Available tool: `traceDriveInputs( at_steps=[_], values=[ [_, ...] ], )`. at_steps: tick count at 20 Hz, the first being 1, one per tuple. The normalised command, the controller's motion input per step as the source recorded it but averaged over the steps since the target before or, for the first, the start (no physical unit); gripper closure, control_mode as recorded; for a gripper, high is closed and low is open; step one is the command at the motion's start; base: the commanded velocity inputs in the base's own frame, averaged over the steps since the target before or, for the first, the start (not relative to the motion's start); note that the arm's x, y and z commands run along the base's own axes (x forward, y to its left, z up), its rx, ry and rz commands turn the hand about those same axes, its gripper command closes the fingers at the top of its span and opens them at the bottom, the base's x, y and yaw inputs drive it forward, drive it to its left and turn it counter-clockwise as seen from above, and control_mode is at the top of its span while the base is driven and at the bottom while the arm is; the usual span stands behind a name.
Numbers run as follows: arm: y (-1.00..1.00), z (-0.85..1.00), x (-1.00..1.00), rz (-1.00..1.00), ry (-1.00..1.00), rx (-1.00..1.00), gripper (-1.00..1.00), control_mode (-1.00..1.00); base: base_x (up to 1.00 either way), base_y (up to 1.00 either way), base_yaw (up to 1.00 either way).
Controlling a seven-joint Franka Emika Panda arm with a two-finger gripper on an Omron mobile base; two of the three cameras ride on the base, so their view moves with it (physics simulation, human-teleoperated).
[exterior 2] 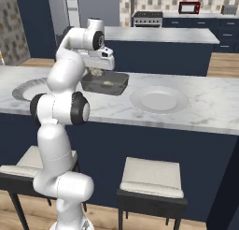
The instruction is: Place two dumplings into each of the tupperware containers and then place the containers in the fridge.
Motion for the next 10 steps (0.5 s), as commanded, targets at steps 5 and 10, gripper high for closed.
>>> traceDriveInputs(
  at_steps=[5, 10],
  values=[
    [0.00, -0.37, 0.06, 0.00, 0.00, 0.00, 1.00, -1.00, 0.00, 0.00, 0.00],
    [0.00, -0.19, 0.03, 0.00, 0.00, 0.00, -1.00, -1.00, 0.00, 0.00, 0.00]
  ],
)
